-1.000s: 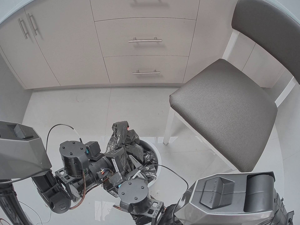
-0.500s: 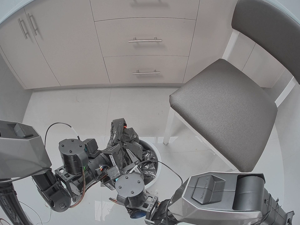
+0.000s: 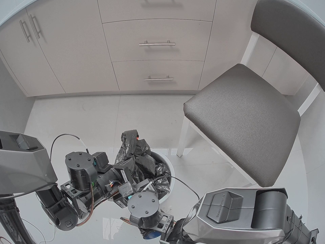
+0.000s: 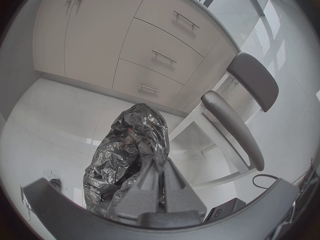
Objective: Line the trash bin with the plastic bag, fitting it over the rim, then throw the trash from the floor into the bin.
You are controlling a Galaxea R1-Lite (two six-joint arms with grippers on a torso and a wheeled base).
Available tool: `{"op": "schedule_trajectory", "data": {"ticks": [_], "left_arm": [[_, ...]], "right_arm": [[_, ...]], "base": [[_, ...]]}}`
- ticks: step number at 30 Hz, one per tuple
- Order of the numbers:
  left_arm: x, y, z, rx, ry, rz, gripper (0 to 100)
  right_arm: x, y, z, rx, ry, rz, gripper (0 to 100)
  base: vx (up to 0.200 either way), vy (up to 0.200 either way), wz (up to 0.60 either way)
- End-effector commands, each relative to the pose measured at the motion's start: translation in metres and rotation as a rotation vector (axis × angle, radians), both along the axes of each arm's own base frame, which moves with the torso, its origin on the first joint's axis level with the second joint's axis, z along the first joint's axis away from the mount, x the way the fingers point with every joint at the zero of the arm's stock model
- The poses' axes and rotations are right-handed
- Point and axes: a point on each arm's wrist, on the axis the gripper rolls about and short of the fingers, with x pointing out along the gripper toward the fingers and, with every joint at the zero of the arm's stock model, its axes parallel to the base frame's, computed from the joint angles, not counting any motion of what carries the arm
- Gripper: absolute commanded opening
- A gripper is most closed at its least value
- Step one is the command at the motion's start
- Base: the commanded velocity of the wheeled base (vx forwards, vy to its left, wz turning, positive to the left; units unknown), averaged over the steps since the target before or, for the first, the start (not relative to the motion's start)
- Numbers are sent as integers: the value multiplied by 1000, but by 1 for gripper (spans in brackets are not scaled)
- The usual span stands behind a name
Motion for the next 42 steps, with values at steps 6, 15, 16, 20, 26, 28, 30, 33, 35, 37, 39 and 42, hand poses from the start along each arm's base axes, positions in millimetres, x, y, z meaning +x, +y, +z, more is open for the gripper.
{"op": "schedule_trajectory", "data": {"ticks": [6,15,16,20,26,28,30,33,35,37,39,42], "left_arm": [[1,1,-1,1,0,7,0],[1,1,0,-2,-1,8,0],[0,1,1,-3,-4,9,0],[0,1,1,-2,-2,9,0],[0,1,-1,2,4,9,0],[1,1,0,1,2,9,0],[0,1,-1,2,4,9,0],[0,1,-1,2,4,9,0],[0,1,-1,2,4,9,0],[0,1,-1,2,3,11,0],[0,1,-1,3,3,10,0],[0,1,-1,3,3,10,0]], "right_arm": [[9,-11,0,-3,3,-35,0],[7,-10,0,-3,3,-31,0],[7,-10,0,-3,3,-31,0],[7,-10,0,-1,3,-30,0],[7,-10,0,-1,3,-31,0],[7,-10,0,-1,3,-31,0],[7,-10,0,-1,3,-31,0],[7,-10,0,-1,3,-31,0],[8,-10,1,1,1,-33,0],[8,-10,1,0,2,-33,0],[8,-10,1,1,1,-33,0],[8,-10,1,1,1,-33,0]], "base": [[0,0,0],[0,0,0],[0,0,0],[0,0,0],[0,0,0],[0,0,0],[0,0,0],[0,0,0],[0,0,0],[0,0,0],[0,0,0],[0,0,0]]}}
